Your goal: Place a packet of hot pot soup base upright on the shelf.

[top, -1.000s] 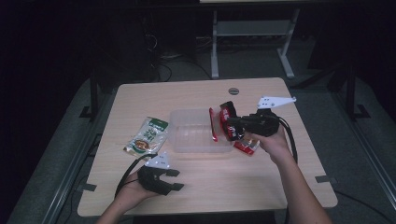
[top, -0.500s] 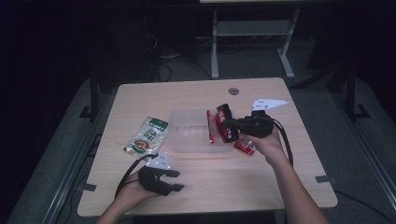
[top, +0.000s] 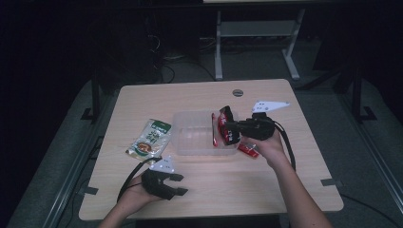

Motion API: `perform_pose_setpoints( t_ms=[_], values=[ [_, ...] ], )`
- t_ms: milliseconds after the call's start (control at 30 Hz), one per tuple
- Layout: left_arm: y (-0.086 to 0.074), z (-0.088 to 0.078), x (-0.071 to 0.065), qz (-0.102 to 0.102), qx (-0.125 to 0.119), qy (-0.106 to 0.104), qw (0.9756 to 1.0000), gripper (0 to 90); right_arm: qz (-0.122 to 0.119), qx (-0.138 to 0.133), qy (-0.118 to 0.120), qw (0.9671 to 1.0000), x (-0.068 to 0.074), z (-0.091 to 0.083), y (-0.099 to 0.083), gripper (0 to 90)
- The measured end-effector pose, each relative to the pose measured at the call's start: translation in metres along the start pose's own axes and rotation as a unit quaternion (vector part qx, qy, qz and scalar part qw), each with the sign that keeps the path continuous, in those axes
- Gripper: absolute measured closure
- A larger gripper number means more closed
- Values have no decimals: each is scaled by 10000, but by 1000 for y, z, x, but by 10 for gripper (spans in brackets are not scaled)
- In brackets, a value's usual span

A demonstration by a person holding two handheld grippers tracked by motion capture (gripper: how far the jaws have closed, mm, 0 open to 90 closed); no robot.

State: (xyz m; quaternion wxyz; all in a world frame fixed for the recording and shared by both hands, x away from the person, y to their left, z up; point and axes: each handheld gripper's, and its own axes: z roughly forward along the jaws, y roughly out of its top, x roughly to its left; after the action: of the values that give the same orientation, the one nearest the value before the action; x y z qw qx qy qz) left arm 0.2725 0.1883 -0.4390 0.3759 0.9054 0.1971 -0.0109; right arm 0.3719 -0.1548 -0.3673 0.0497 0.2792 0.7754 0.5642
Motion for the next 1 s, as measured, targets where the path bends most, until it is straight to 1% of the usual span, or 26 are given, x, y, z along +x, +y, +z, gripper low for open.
perform_pose_setpoints(
  t_ms=[33,133,400,467,567,633,667,700,733,800,867,933,967,1000],
  values=[
    [0,0,0,-6,2,-5,10000,453,-40,62,-41,10000,0,1,-1,898],
    [0,0,0,-11,2,-8,10000,453,-21,150,-86,9998,-1,7,-3,898],
    [0,0,0,13,6,-15,10000,453,28,252,-208,9995,-4,15,-7,877],
    [0,0,0,14,5,-16,10000,454,9,277,-237,9993,-5,16,-8,857],
    [0,0,0,22,9,-13,10000,453,21,303,-263,9992,-5,17,-8,796],
    [0,0,0,34,16,-14,10000,453,30,335,-312,9989,-5,18,-8,738],
    [0,0,0,35,18,-17,10000,453,31,357,-332,9988,-5,18,-9,691],
    [0,0,0,40,19,-17,10000,453,44,360,-354,9987,-5,19,-9,670],
    [0,0,0,39,18,-19,10000,454,67,356,-331,9988,-5,18,-9,628],
    [0,0,0,30,8,-22,10000,453,105,391,-302,9987,-4,18,-8,514],
    [0,0,0,6,1,-18,10000,453,100,457,-376,9982,-3,18,-8,381],
    [0,0,0,8,-1,-18,10000,453,119,503,-408,9978,0,16,-8,275],
    [0,-1,0,22,11,-18,10000,453,106,518,-452,9976,1,15,-8,230],
    [0,-1,1,32,10,-19,10000,453,82,539,-486,9973,2,14,-8,208]
  ],
)
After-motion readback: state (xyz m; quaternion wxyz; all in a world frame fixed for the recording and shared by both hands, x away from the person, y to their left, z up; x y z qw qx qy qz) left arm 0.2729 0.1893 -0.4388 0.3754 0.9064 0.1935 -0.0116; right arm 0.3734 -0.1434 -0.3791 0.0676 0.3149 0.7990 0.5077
